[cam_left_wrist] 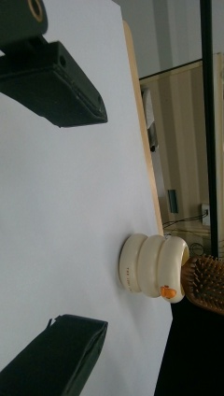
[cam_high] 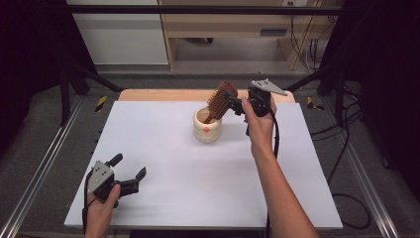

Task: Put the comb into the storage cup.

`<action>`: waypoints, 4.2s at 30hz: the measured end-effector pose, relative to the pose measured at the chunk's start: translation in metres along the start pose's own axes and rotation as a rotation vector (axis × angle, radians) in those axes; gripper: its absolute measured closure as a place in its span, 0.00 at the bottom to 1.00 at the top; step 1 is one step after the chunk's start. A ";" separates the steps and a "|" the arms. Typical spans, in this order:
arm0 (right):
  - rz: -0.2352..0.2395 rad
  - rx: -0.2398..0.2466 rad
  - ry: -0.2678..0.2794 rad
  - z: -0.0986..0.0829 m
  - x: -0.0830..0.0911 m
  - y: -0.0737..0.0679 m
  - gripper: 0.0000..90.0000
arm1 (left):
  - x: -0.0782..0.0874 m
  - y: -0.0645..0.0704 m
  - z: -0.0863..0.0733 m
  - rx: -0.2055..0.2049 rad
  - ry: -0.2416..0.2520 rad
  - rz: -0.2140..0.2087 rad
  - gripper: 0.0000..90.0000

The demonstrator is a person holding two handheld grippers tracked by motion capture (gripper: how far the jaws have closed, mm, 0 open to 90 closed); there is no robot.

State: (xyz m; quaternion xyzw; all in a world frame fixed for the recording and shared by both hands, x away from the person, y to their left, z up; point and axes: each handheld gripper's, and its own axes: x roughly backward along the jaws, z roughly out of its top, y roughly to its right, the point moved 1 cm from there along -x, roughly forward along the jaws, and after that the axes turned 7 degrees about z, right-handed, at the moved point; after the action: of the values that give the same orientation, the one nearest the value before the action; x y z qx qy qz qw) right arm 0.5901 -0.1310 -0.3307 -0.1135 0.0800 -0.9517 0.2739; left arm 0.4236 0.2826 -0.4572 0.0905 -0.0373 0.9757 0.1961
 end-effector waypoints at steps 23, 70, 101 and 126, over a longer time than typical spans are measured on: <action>-0.015 0.118 0.049 0.009 0.015 -0.006 0.05 | 0.000 0.000 0.000 0.000 -0.002 0.002 0.02; 0.021 0.129 0.098 0.022 0.062 0.005 0.04 | 0.000 -0.002 -0.001 0.006 0.000 0.006 0.02; -0.013 0.103 0.084 0.009 0.097 0.027 0.03 | 0.000 -0.002 -0.001 0.007 -0.003 0.005 0.02; -0.025 0.099 0.087 -0.015 0.126 0.049 0.03 | 0.000 -0.003 -0.001 0.005 -0.005 0.002 0.02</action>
State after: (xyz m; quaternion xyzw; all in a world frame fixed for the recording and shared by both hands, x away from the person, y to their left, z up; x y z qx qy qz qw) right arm 0.5069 -0.2391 -0.3336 -0.0594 0.0432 -0.9619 0.2634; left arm 0.4240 0.2852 -0.4583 0.0932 -0.0355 0.9758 0.1946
